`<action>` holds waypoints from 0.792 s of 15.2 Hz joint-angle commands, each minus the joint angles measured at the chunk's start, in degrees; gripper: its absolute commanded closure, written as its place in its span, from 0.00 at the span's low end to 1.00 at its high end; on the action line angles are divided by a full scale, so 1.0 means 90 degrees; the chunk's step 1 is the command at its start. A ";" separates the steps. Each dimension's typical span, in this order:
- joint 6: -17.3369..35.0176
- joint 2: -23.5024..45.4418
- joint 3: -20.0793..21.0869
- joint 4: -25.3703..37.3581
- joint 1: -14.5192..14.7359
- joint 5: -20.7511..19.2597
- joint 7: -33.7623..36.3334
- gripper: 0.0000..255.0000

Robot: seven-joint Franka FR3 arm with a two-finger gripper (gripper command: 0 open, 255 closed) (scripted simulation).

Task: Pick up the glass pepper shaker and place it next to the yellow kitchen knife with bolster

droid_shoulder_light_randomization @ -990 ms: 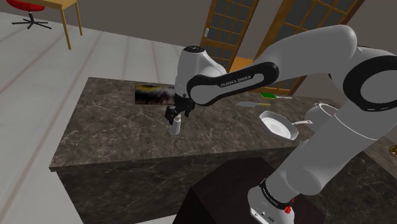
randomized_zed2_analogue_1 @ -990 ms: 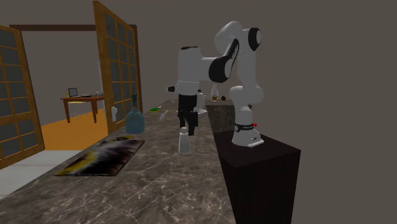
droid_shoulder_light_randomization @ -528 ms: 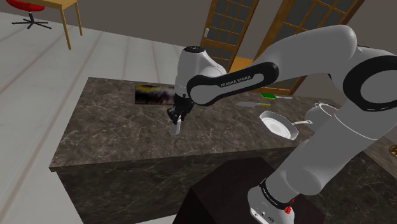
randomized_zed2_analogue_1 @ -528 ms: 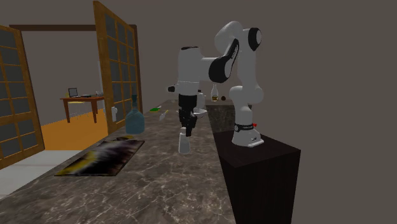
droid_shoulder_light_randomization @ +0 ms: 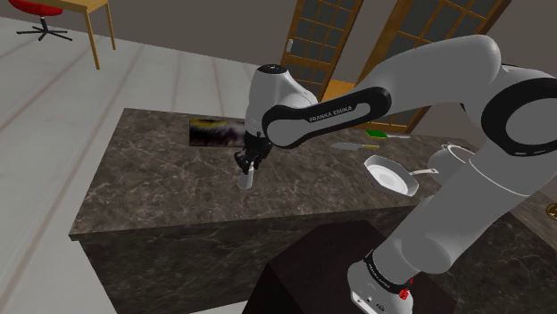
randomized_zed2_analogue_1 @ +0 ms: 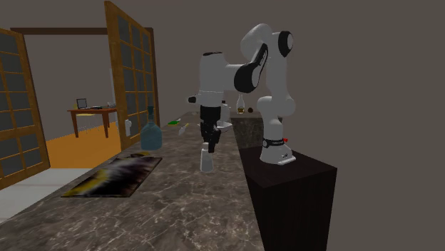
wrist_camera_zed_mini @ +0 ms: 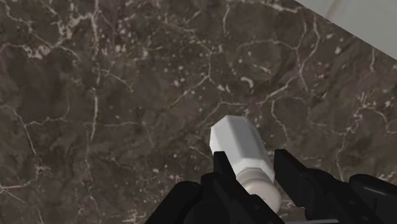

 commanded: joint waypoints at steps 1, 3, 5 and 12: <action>-0.0082 -0.0047 -0.0001 0.0034 -0.0001 0.0027 -0.0024 1.00; -0.0248 -0.0141 -0.0001 0.0112 -0.0002 0.0078 -0.0069 1.00; -0.0414 -0.0231 -0.0004 0.0196 -0.0003 0.0125 -0.0112 1.00; -0.0998 -0.0501 -0.0019 0.0531 -0.0003 0.0255 -0.0237 1.00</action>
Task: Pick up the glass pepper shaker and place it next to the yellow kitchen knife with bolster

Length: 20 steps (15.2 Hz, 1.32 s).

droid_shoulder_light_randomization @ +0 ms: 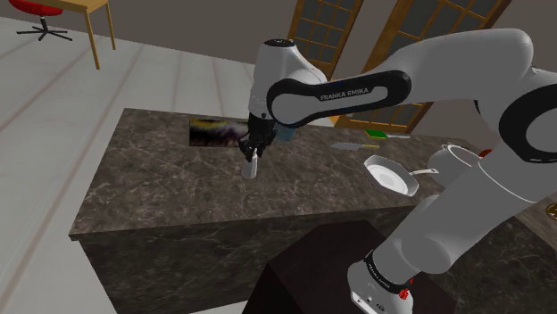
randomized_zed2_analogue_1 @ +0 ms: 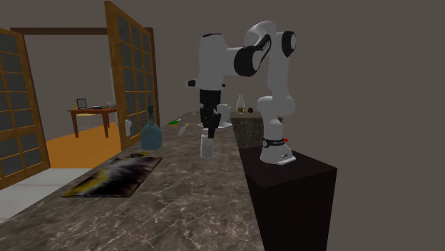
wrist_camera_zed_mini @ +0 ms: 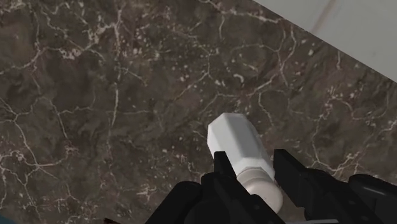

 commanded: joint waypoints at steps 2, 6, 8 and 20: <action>-0.0268 -0.0094 -0.0006 0.0178 0.0001 0.0045 -0.0044 1.00; -0.0603 -0.0206 -0.0018 0.0410 0.0000 0.0093 -0.0097 1.00; -0.0771 -0.0253 -0.0024 0.0535 -0.0001 0.0113 -0.0121 1.00; -0.1784 -0.0416 -0.0053 0.1396 -0.0010 0.0179 -0.0226 1.00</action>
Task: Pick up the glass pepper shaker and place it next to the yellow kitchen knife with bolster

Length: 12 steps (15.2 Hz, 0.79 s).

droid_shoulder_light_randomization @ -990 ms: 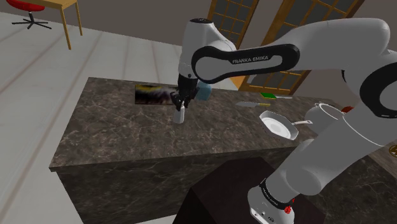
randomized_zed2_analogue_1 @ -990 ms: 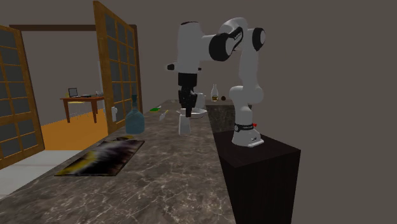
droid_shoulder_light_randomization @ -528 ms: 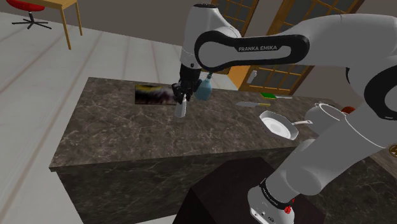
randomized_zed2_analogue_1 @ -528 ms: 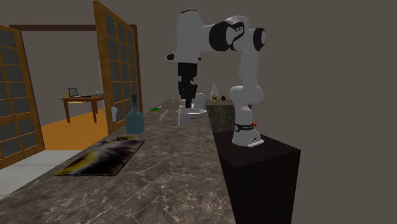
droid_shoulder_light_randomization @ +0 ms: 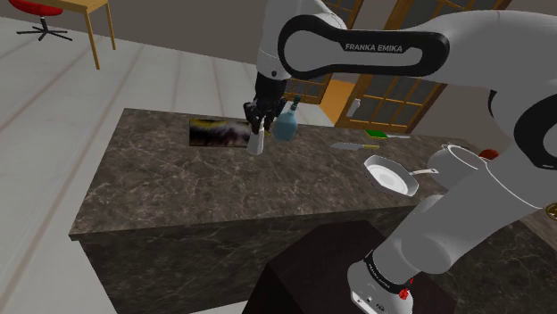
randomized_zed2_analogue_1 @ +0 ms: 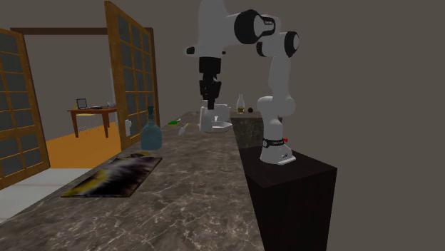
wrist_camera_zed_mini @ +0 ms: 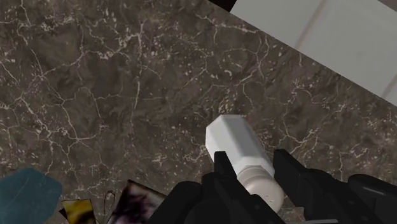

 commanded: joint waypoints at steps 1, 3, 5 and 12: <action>-0.0166 -0.0013 -0.0011 0.0152 -0.0007 0.0004 -0.0025 1.00; -0.0265 -0.0017 -0.0012 0.0247 -0.0008 0.0006 -0.0032 1.00; -0.0214 -0.0290 -0.0199 -0.0048 -0.0126 0.0063 -0.0358 1.00; -0.0099 -0.1040 -0.0903 -0.0846 -0.0514 0.0088 -0.1473 1.00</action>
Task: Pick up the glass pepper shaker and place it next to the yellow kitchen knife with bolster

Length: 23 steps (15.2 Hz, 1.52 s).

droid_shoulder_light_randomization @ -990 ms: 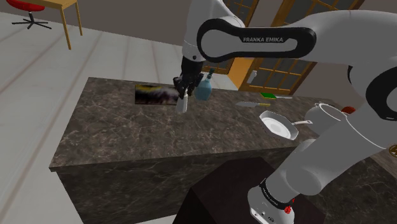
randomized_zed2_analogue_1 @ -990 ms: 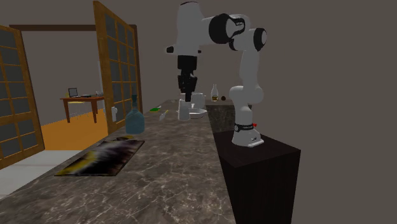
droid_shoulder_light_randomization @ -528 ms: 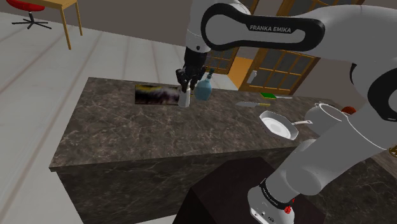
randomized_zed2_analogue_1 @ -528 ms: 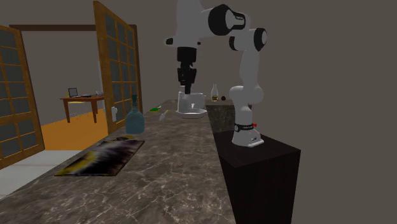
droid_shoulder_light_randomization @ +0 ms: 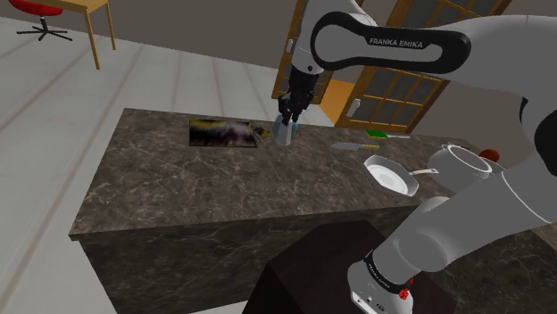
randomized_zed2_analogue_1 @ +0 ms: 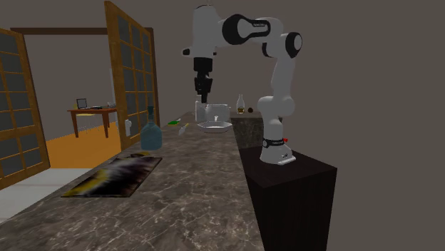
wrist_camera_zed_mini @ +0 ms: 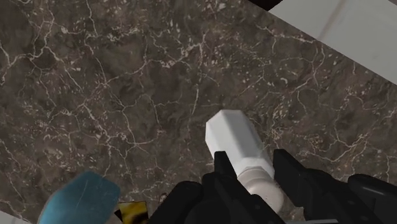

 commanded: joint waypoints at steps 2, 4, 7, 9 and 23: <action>0.0033 -0.0327 -0.0316 -0.0333 -0.0163 -0.0023 -0.0483 1.00; 0.0053 -0.0456 -0.0530 -0.0467 -0.0276 -0.0070 -0.0794 1.00; 0.0083 -0.0599 -0.0854 -0.0615 -0.0453 -0.0158 -0.1259 1.00; 0.0103 -0.0661 -0.1072 -0.0679 -0.0573 -0.0225 -0.1568 1.00; 0.0269 -0.0316 -0.2613 -0.0328 -0.1393 -0.0625 -0.3753 1.00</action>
